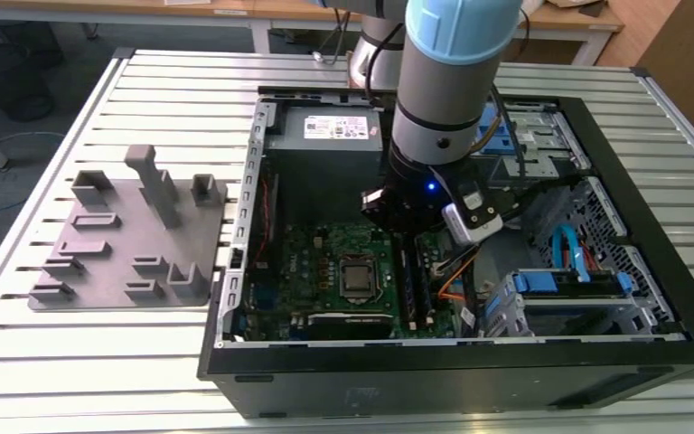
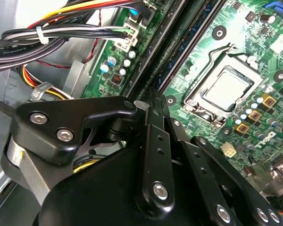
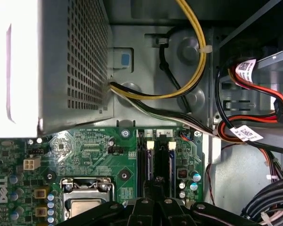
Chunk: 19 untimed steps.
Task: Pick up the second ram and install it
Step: 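Press down the second ram until it locks into place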
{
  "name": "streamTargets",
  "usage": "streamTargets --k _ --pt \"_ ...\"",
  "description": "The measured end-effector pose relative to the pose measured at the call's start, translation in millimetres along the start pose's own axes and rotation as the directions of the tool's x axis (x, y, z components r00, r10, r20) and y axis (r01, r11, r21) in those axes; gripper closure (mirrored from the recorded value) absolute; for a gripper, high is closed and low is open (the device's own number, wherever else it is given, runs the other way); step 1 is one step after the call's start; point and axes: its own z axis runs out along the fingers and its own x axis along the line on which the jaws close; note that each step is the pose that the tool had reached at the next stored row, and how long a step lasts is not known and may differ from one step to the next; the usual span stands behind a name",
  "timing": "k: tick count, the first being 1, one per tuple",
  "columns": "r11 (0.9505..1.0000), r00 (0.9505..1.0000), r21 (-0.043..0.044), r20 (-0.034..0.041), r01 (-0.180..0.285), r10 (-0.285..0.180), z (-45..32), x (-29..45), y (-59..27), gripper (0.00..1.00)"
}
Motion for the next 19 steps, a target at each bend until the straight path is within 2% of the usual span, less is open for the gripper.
streamTargets --k 3,5,7,9,14,19 --pt "1.0 1.0 -0.0001 0.0002 0.0 0.0 -0.7 0.0 0.1 0.89" --pt "1.0 1.0 -0.003 0.0015 0.0 0.0 -5.1 -0.3 0.5 0.89" --pt "1.0 1.0 0.0 0.0005 0.0 0.0 -11.6 -0.4 0.1 0.89" --pt "1.0 1.0 0.0002 0.0007 0.0 0.0 -12.0 -0.4 -0.6 0.89" --pt "0.9998 1.0 0.0191 0.0009 0.001 -0.001 -12.2 -0.3 -13.5 0.89" --pt "0.9996 1.0 0.0269 0.0011 0.001 -0.001 -11.4 -0.6 -30.5 0.89"
